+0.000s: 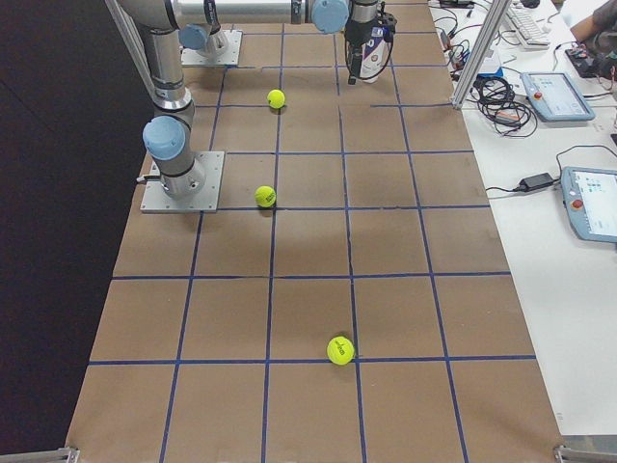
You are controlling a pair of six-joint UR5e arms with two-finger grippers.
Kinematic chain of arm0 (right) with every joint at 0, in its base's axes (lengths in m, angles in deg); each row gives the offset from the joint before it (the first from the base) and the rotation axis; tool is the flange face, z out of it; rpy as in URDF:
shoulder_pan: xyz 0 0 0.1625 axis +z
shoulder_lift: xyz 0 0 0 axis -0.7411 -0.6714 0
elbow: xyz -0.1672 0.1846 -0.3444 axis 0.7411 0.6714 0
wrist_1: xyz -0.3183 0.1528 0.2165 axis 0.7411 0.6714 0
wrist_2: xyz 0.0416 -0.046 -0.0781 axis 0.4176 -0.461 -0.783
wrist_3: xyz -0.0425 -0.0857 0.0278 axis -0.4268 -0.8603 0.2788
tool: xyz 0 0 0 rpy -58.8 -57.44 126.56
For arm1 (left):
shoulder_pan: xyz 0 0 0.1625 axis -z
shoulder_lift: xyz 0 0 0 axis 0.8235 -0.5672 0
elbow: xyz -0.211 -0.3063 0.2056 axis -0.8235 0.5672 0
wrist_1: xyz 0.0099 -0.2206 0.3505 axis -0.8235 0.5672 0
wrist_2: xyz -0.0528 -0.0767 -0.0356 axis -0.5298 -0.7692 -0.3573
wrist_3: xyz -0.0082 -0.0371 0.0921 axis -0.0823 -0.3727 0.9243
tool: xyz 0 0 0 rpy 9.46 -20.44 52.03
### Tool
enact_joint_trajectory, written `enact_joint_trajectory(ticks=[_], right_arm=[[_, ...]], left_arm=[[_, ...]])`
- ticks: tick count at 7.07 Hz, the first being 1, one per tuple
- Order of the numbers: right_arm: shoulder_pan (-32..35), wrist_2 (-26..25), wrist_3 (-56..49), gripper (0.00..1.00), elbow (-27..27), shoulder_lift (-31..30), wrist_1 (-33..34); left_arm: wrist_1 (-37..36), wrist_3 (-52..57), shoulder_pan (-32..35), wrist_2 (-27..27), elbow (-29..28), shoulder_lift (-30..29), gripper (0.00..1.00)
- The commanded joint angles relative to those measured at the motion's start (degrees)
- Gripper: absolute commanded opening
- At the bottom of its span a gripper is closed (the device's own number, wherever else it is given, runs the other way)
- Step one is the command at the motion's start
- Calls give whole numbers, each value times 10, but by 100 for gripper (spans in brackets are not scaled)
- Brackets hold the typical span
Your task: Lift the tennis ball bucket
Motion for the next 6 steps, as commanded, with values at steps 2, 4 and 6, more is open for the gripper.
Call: enact_joint_trajectory(ticks=[2,4,6], right_arm=[[0,0,0,100,0,0,-1],[0,0,1,100,0,0,-1],[0,0,1,100,0,0,-1]], left_arm=[[18,-64,-19,-3,-11,2,100],[43,-84,-23,0,-19,3,100],[72,-100,-27,-3,-32,-1,100]])
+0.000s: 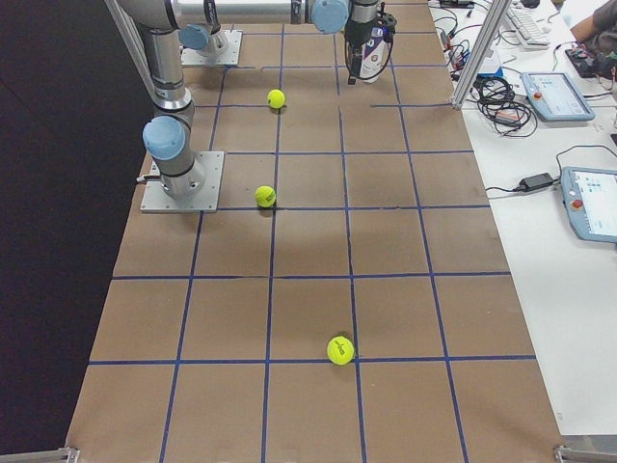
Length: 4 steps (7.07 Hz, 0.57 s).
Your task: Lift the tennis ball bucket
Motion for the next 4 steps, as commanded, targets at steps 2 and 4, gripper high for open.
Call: enact_joint_trajectory(ticks=[2,4], right_arm=[[0,-1,1,100,0,0,0],[-1,-1,2,100,0,0,0]], left_arm=[[11,-7,-2,0,-7,-4,100],[11,-5,-6,1,-8,-1,100]])
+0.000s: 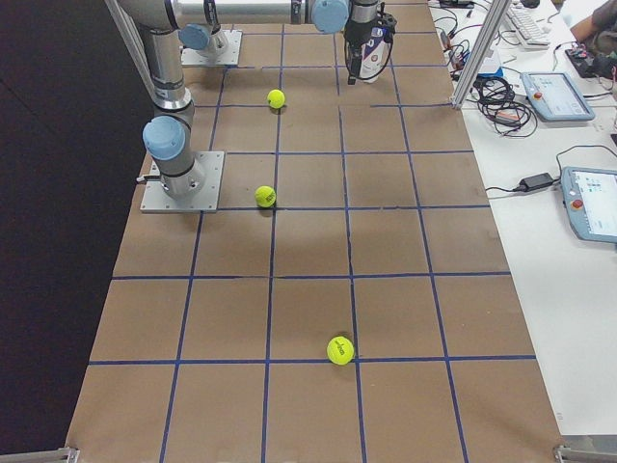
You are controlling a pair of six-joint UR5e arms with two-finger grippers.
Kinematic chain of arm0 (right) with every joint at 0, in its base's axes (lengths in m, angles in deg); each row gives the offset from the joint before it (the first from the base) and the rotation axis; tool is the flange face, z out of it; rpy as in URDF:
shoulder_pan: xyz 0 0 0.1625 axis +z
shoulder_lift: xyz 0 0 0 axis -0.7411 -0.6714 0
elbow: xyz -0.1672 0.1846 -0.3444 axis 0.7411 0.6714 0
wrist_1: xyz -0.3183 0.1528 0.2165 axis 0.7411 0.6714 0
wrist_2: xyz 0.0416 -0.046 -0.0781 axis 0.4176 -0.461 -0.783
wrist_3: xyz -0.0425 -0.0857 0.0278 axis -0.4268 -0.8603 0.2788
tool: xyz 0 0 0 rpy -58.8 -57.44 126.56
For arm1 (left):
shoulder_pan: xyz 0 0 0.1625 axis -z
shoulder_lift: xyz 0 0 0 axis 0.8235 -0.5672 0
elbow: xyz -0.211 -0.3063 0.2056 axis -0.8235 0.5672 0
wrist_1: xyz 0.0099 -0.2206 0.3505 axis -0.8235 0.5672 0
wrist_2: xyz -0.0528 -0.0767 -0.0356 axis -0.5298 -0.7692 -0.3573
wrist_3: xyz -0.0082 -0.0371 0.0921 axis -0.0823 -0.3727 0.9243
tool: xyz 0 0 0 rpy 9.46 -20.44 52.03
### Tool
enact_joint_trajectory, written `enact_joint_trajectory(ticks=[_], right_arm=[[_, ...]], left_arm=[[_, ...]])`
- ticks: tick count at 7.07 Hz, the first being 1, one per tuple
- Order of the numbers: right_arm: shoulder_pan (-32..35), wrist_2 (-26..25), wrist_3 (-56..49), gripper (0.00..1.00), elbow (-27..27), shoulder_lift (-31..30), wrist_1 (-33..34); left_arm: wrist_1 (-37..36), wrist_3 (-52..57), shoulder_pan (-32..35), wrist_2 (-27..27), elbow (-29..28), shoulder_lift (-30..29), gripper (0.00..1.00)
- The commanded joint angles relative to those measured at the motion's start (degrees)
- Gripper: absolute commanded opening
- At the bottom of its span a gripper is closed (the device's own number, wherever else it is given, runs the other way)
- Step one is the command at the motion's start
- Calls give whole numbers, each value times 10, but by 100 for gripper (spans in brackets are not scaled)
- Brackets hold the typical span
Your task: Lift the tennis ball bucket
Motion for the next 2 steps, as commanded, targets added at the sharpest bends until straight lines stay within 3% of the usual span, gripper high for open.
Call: enact_joint_trajectory(ticks=[1,2], right_arm=[[0,0,1,100,0,0,-1],[0,0,3,100,0,0,-1]], left_arm=[[0,1,-1,1,-1,0,100],[0,1,-2,2,-1,2,100]])
